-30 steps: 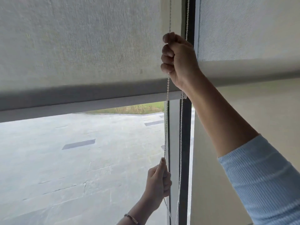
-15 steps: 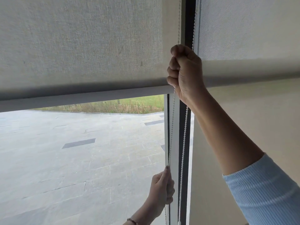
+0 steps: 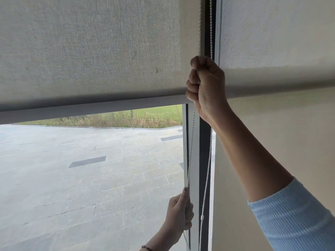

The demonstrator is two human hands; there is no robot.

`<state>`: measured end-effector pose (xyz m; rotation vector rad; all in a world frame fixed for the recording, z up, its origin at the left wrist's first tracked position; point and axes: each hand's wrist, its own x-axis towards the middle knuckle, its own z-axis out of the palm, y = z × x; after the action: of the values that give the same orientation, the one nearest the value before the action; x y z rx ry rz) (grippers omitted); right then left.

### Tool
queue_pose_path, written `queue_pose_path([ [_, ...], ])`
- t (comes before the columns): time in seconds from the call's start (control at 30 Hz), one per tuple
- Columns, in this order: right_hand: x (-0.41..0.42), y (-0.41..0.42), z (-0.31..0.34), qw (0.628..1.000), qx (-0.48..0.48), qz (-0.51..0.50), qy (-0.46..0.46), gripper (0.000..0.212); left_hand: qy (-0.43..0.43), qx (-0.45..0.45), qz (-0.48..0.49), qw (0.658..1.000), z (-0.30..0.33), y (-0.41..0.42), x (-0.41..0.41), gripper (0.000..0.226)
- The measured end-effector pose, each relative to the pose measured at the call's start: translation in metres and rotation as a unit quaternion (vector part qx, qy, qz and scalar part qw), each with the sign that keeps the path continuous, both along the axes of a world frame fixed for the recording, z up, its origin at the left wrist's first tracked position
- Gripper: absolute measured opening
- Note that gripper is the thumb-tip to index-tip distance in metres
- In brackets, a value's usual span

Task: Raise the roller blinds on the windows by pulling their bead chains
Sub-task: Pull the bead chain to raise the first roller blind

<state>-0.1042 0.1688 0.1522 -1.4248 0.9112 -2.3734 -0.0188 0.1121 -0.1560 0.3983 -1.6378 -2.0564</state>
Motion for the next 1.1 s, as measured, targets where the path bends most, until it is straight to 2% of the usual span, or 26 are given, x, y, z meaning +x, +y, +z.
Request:
queue_pose_path([
  [0.77,-0.01,-0.007,-0.012,1.0,-0.001,-0.008,0.023,0.038,-0.002,0.004,0.006,1.0,-0.006,0.0,0.003,0.056],
  [0.83,-0.017,-0.008,-0.011,0.998,-0.011,-0.066,0.008,0.034,-0.004,0.007,-0.003,1.0,-0.006,0.003,0.001,0.06],
  [0.87,-0.02,-0.008,-0.012,0.988,-0.017,-0.15,0.004,0.031,-0.006,0.006,-0.007,1.0,-0.007,0.004,0.001,0.06],
  [0.93,-0.031,-0.012,-0.016,0.94,0.006,-0.342,0.019,0.015,-0.007,0.003,-0.011,1.0,-0.008,0.005,0.0,0.059],
  [0.97,-0.034,-0.015,-0.017,0.933,0.061,-0.352,0.029,0.022,-0.005,0.003,-0.009,1.0,-0.008,0.006,0.0,0.059],
  [1.03,-0.032,-0.019,-0.023,0.949,0.194,-0.244,0.054,0.044,-0.002,0.008,0.0,1.0,-0.008,0.005,0.001,0.059],
  [1.07,-0.033,-0.022,-0.026,0.956,0.22,-0.18,0.073,0.042,0.0,0.01,0.007,1.0,-0.008,0.004,0.002,0.059],
  [1.1,-0.033,-0.023,-0.029,0.968,0.204,-0.125,0.08,0.037,0.004,0.013,0.014,1.0,-0.008,0.002,0.002,0.059],
])
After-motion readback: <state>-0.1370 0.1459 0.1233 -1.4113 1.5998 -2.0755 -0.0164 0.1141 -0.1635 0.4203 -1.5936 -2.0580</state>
